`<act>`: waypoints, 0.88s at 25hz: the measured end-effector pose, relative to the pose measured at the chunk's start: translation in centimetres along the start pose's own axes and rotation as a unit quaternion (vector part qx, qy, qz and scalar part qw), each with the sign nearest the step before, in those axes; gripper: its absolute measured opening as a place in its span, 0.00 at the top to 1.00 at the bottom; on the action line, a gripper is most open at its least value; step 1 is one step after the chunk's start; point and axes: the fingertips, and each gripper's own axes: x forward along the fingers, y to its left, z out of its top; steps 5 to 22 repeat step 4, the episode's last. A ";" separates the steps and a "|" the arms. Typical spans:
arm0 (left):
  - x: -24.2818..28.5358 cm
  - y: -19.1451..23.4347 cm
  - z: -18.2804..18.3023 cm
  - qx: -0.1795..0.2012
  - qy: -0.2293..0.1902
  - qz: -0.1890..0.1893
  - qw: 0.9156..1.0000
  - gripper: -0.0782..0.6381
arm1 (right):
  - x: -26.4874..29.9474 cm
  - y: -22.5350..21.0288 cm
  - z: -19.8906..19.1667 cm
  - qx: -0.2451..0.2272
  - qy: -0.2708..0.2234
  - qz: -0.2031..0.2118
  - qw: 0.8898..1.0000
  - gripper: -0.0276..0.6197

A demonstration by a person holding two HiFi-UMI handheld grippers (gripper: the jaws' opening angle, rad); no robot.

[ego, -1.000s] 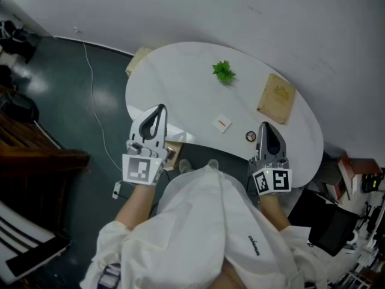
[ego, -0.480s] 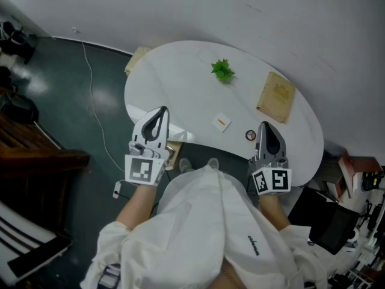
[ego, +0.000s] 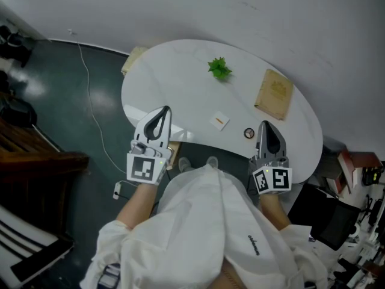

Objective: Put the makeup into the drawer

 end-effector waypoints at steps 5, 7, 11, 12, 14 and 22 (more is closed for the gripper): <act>-0.1 0.0 0.1 0.001 -0.002 -0.003 1.000 0.86 | -0.2 0.1 -0.2 0.001 0.000 -0.002 1.000 0.93; -0.1 0.0 0.1 0.001 -0.002 -0.003 1.000 0.86 | -0.2 0.1 -0.2 0.001 0.000 -0.002 1.000 0.93; -0.1 0.0 0.1 0.001 -0.002 -0.003 1.000 0.86 | -0.2 0.1 -0.2 0.001 0.000 -0.002 1.000 0.93; -0.1 0.0 0.1 0.001 -0.002 -0.003 1.000 0.86 | -0.2 0.1 -0.2 0.001 0.000 -0.002 1.000 0.93; -0.1 0.0 0.1 0.001 -0.002 -0.003 1.000 0.86 | -0.2 0.1 -0.2 0.001 0.000 -0.002 1.000 0.93; -0.1 0.0 0.1 0.001 -0.002 -0.003 1.000 0.86 | -0.2 0.1 -0.2 0.001 0.000 -0.002 1.000 0.93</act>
